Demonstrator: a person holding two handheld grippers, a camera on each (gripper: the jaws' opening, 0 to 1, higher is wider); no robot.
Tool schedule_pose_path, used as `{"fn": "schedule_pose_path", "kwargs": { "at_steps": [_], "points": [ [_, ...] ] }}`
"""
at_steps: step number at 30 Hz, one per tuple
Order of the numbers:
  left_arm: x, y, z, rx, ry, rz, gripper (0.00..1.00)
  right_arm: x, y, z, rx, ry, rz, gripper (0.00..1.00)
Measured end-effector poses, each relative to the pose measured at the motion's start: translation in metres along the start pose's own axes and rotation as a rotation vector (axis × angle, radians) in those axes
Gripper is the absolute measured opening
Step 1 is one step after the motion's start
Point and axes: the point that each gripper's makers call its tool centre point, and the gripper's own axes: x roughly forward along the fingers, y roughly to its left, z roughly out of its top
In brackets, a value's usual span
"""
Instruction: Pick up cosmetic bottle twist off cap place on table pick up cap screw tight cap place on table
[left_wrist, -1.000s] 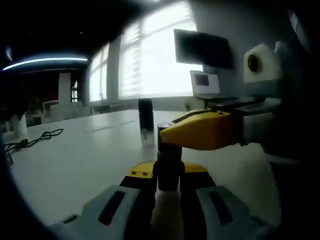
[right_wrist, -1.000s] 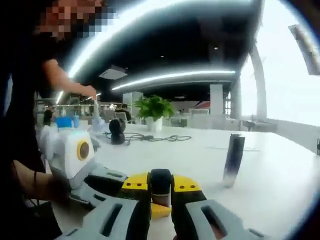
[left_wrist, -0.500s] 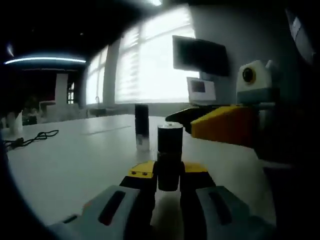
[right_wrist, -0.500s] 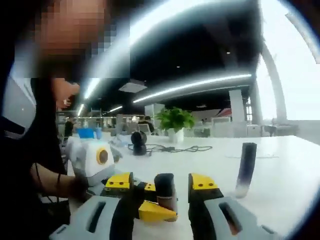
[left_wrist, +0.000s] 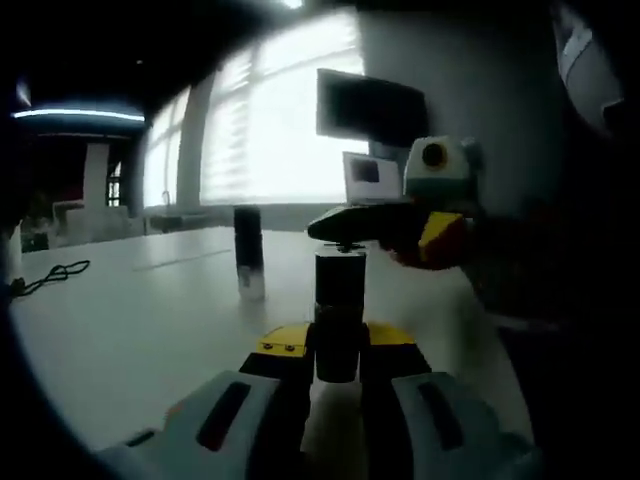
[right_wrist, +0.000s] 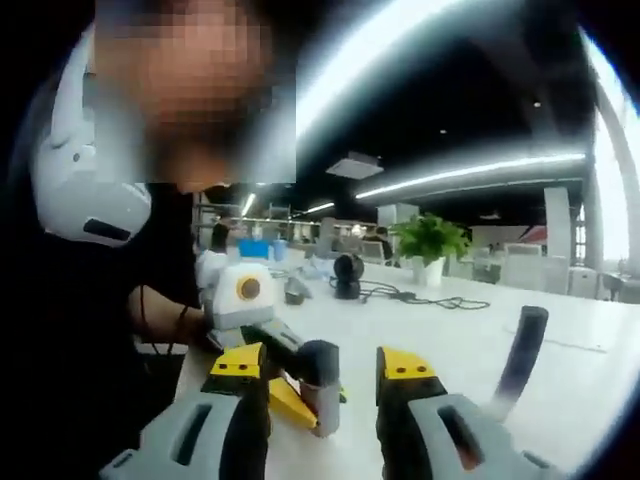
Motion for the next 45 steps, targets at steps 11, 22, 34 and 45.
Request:
{"fn": "schedule_pose_path", "kwargs": {
  "at_steps": [11, 22, 34, 45],
  "points": [
    [-0.001, -0.015, -0.001, 0.036, -0.01, -0.09, 0.08, 0.005, 0.014, -0.001, 0.019, 0.033, 0.203, 0.26],
    [-0.002, -0.018, 0.002, -0.02, -0.018, -0.111, 0.08, 0.014, 0.012, -0.008, 0.041, 0.089, 0.353, 0.14],
    [-0.001, -0.01, 0.004, 0.005, -0.019, -0.062, 0.08, 0.017, 0.003, -0.005, 0.003, 0.067, 0.291, 0.1],
    [-0.001, 0.0, 0.003, 0.025, 0.0, 0.004, 0.07, 0.025, 0.002, -0.006, -0.004, 0.025, 0.159, 0.09]
  ]
}}
